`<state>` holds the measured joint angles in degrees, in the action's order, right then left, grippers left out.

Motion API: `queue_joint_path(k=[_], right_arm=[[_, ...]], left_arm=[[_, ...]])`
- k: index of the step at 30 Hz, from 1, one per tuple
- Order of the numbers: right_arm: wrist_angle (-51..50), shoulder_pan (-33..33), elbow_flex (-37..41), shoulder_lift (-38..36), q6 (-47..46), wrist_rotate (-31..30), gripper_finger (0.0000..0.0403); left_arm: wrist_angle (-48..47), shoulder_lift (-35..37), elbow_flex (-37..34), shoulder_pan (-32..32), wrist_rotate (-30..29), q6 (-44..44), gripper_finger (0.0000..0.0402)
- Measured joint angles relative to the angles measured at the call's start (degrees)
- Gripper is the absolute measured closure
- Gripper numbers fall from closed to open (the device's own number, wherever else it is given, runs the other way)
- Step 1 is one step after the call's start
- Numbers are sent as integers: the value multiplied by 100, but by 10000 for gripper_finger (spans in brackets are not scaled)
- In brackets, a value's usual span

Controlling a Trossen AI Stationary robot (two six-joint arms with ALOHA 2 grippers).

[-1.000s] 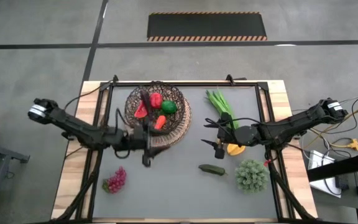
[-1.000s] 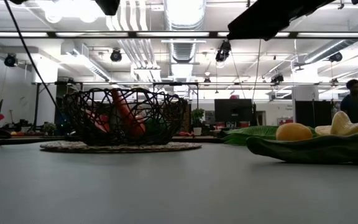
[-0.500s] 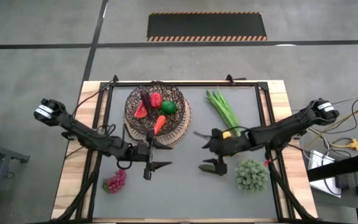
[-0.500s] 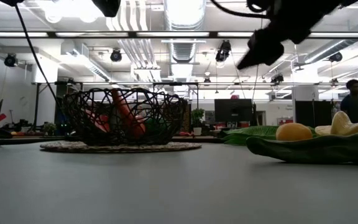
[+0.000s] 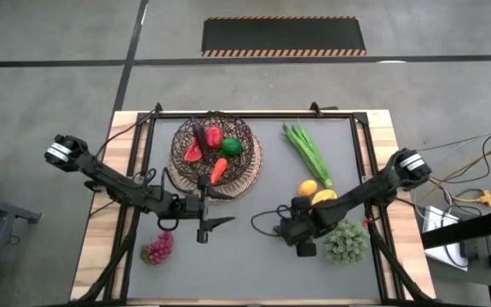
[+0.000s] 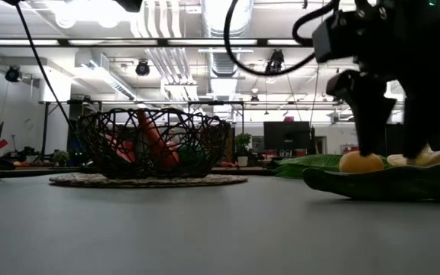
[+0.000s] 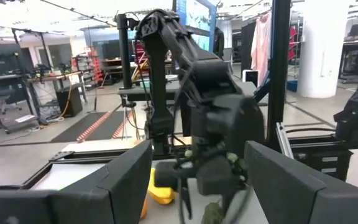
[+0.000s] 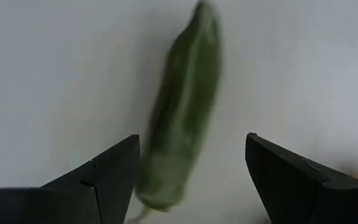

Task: Build produce basket
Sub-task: Put the green chili pepper into the black wire basket

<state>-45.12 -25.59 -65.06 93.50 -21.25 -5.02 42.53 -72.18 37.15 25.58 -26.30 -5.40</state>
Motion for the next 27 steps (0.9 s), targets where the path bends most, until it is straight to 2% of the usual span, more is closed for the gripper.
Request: queue_joint_path(k=[4, 7, 10, 14, 16, 24, 27], right_arm=[[-45, -70, -165, 408, -171, 254, 133], [-42, -80, -219, 600, -177, 252, 157], [76, -80, -238, 633, -211, 248, 213], [238, -80, -231, 633, -149, 248, 310], [264, -80, -231, 633, -127, 248, 340], [290, -85, -224, 633, -63, 193, 342], [604, -91, -178, 632, 178, -28, 343]], left_arm=[[13, 22, 0, 0, -15, -68, 162], [-5, 24, 0, 0, -15, -125, 162], [-3, 24, 0, 0, -15, -127, 162], [-12, 24, 0, 0, -15, -130, 162], [-24, 24, 0, 0, -15, -132, 162], [-67, 24, 0, 0, -13, -134, 162], [-104, 24, -2, 0, -13, -134, 162]])
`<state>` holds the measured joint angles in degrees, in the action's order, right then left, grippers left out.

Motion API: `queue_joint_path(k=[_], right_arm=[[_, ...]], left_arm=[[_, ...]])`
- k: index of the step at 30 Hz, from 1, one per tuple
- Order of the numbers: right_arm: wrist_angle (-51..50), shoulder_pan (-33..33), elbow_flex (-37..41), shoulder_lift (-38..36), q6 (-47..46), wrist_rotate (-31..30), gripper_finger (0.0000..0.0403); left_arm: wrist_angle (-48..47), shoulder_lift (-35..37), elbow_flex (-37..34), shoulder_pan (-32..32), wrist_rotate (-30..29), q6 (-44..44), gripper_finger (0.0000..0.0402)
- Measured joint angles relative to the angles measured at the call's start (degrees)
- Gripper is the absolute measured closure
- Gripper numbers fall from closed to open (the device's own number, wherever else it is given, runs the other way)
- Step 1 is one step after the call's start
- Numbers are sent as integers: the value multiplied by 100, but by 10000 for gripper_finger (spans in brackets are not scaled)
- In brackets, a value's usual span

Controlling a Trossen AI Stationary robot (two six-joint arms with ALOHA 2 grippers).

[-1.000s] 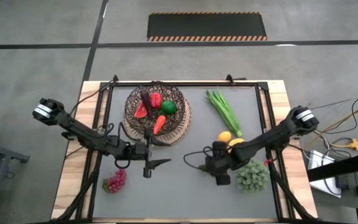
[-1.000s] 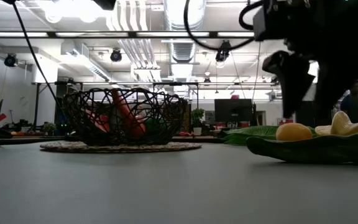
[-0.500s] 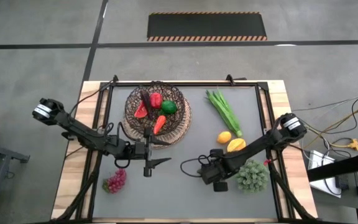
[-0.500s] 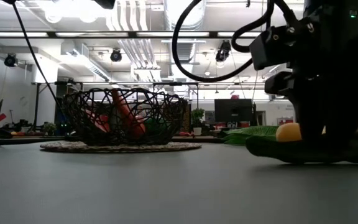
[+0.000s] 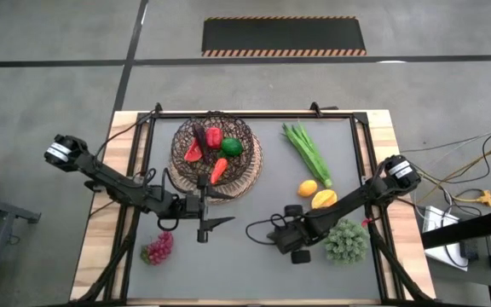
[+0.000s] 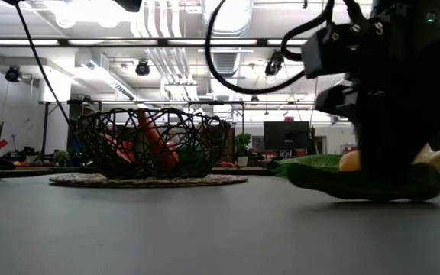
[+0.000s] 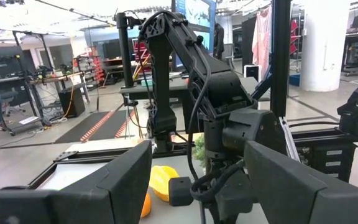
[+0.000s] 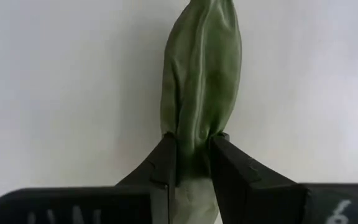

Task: Build produce basket
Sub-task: Put the green chili pepper into the black wire basket

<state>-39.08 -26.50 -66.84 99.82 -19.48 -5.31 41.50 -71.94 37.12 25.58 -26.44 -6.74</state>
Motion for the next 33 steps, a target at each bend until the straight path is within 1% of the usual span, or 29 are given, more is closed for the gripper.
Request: queue_joint_path(k=[5, 8, 12, 15, 18, 25, 29, 31, 33], right_arm=[[830, 0, 174, -8, 479, -492, 336], [1575, 0, 413, -59, 794, -742, 339], [2627, 24, 851, -232, 1223, -860, 339], [3396, 65, 1204, -490, 1487, -999, 339], [4426, 132, 1624, -816, 1808, -1179, 339], [7588, 364, 2743, -1481, 2776, -1184, 339], [9291, 491, 3319, -1566, 3175, -1176, 339], [10001, 572, 3489, -1503, 3177, -1177, 339], [10482, 651, 3599, -1426, 3066, -1169, 339]], left_arm=[[3, 0, 19, 0, 0, 12, 162], [20, 0, 24, 1, 0, 36, 162], [26, 0, 20, 4, 2, 324, 162], [26, -23, 17, 6, 2, 349, 162], [53, -44, 35, 13, 8, 344, 162], [169, -44, 42, 13, 9, 340, 162], [186, -44, 28, 11, 9, 341, 162], [207, -44, 28, 13, 9, 345, 162], [287, -75, 28, 13, 9, 346, 162]])
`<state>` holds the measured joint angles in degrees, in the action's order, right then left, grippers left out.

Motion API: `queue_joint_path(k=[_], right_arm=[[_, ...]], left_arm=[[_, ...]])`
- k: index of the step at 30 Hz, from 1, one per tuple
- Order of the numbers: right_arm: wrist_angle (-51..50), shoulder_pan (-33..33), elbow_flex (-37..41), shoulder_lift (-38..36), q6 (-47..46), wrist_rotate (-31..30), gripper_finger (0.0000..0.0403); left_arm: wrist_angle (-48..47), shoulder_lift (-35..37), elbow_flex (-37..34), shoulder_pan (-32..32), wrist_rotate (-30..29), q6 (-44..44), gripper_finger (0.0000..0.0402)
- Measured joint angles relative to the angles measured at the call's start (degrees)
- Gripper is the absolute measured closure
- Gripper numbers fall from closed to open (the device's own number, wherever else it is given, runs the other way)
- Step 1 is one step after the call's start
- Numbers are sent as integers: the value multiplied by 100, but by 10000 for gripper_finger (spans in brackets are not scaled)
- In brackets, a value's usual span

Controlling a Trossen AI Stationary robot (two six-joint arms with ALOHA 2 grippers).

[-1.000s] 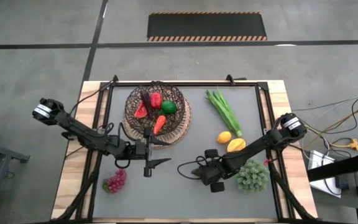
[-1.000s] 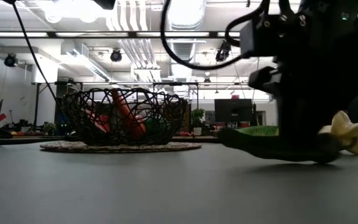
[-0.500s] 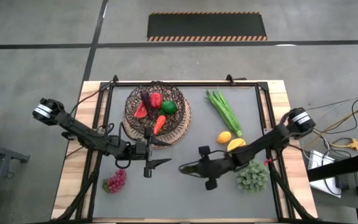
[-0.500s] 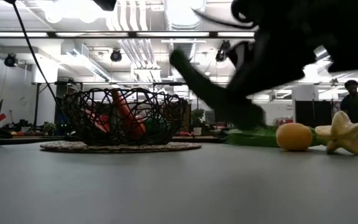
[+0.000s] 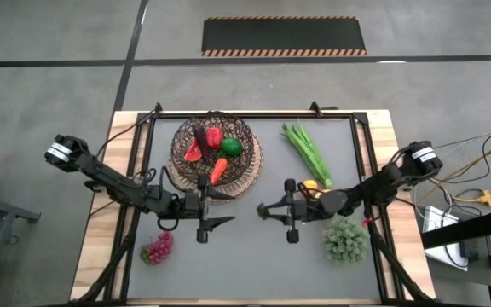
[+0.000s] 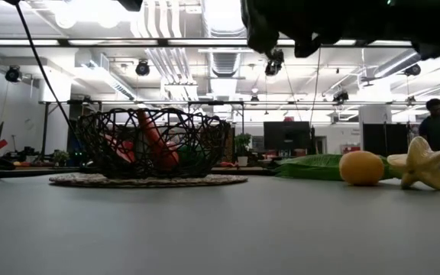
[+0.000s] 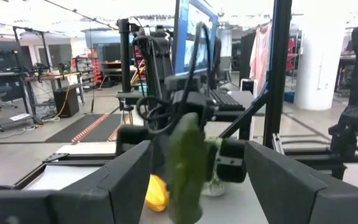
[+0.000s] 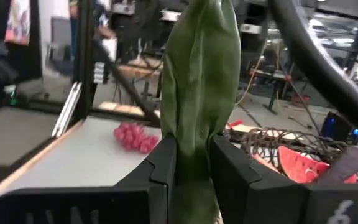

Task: Build produce basket
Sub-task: Put the green chili pepper into the black wire basket

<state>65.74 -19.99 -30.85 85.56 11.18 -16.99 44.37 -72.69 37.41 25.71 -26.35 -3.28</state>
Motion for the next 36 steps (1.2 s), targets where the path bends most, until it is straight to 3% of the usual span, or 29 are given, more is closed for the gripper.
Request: queue_joint_path(k=[6, 20, 27, 36], right_arm=[[232, 202, -79, 210, -221, 1, 339], [227, 229, -147, 312, -159, 46, 339], [211, 253, -147, 312, -158, 44, 339], [202, 248, -148, 312, -154, 87, 338]], left_arm=[[700, -401, 0, -26, 94, -22, 162], [2946, -2112, 114, -522, -212, 3, 162], [3280, -2568, 229, -620, 333, 294, 162], [3267, -2849, 601, -627, 331, 142, 184]])
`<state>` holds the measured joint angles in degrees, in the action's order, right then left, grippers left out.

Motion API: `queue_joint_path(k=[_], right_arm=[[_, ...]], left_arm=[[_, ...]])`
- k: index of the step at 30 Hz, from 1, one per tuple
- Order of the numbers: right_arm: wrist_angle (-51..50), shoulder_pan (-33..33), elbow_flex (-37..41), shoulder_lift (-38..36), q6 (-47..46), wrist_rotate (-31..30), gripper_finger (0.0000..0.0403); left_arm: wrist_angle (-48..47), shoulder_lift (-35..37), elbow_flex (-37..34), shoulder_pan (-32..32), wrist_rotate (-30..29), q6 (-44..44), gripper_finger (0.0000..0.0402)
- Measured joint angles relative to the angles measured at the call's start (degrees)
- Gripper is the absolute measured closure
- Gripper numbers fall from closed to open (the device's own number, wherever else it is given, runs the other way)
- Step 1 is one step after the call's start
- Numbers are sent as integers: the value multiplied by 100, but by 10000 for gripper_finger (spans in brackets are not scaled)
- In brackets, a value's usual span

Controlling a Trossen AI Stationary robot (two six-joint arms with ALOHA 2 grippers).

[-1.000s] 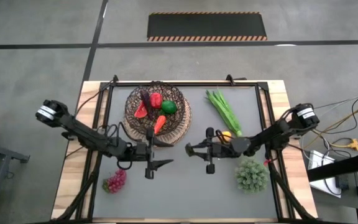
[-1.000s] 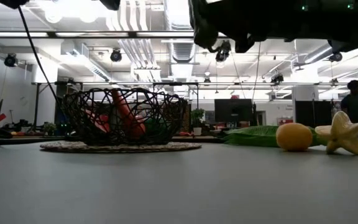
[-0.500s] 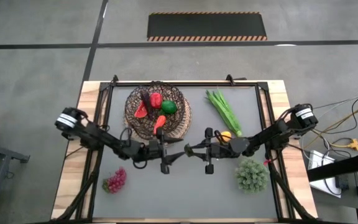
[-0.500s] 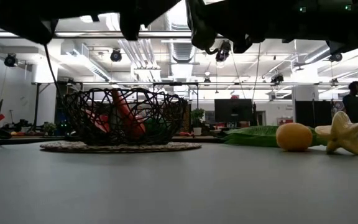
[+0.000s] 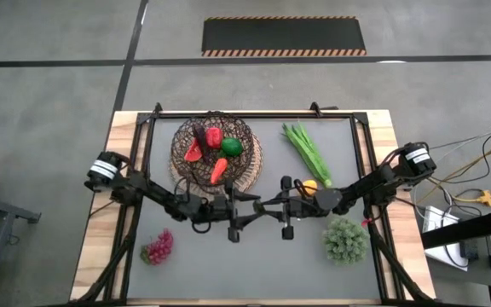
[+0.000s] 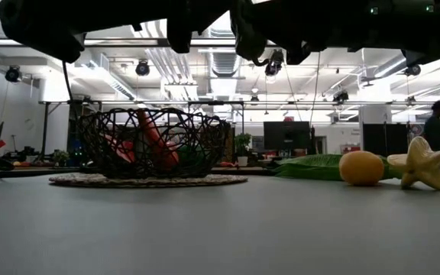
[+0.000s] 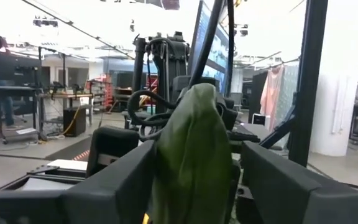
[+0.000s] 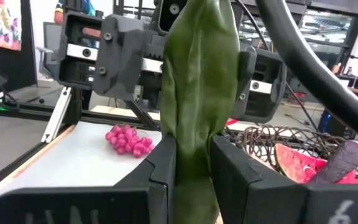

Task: Build produce basket
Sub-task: Put the green chili pepper into the black wire basket

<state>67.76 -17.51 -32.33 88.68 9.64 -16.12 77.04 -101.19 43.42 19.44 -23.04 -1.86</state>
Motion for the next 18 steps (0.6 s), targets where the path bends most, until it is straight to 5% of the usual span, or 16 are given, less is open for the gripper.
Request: queue_joint_path(k=[10, 18], right_arm=[[7, 3, -1, -4, -134, -49, 248], [-387, 4, -3, -499, -642, -77, 145]], left_arm=[[6, 28, -59, 2, -143, 1, 333], [-108, 186, -70, 11, -234, 4, 339]])
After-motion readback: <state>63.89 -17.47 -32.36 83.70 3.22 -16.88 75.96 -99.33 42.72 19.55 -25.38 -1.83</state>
